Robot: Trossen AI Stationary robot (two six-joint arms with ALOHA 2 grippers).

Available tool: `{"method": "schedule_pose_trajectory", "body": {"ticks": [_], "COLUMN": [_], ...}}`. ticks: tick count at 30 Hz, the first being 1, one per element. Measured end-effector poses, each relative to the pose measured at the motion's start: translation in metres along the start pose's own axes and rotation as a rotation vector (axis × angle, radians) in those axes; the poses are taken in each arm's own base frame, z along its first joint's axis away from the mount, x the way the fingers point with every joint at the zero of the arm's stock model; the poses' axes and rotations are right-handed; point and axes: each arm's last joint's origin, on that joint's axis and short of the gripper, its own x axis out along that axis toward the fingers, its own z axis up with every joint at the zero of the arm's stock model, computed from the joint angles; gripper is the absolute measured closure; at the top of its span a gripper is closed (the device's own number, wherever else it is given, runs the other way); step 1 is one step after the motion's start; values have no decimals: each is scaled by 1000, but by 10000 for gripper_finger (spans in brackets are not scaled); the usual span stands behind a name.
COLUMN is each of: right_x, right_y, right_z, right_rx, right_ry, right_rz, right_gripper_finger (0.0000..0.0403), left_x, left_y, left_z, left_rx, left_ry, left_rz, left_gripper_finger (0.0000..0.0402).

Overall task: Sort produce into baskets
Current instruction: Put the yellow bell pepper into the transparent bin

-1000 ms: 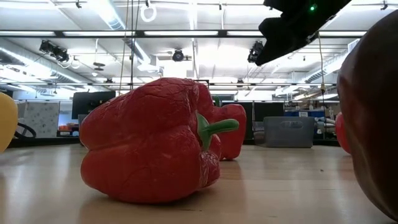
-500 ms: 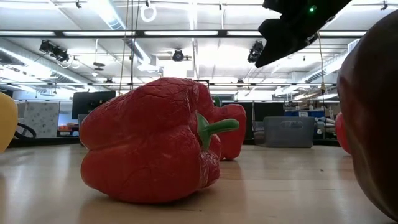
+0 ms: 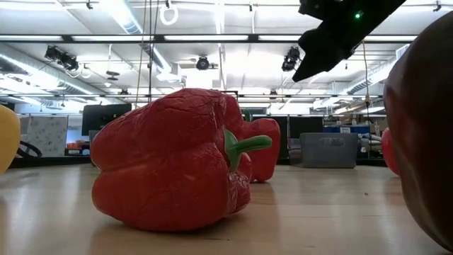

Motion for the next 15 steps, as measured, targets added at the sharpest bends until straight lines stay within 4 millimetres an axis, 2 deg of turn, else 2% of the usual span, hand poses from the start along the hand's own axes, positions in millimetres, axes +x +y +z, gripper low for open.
{"method": "schedule_pose_trajectory", "body": {"ticks": [5, 10, 15], "right_x": [-7, -14, -19], "right_y": [4, 8, 11], "right_z": [-2, -5, -7], "right_rx": [-15, -12, -7], "right_ry": [-9, -12, -6], "right_rz": [24, 48, 90], "right_gripper_finger": [210, 210, 210], "left_x": [10, 16, 18], "left_y": [3, 15, 32], "left_z": [17, 34, 43], "left_rx": [39, -50, -95], "left_ry": [13, 99, 42], "left_rz": [35, -103, -193], "left_gripper_finger": [224, 225, 225]}}
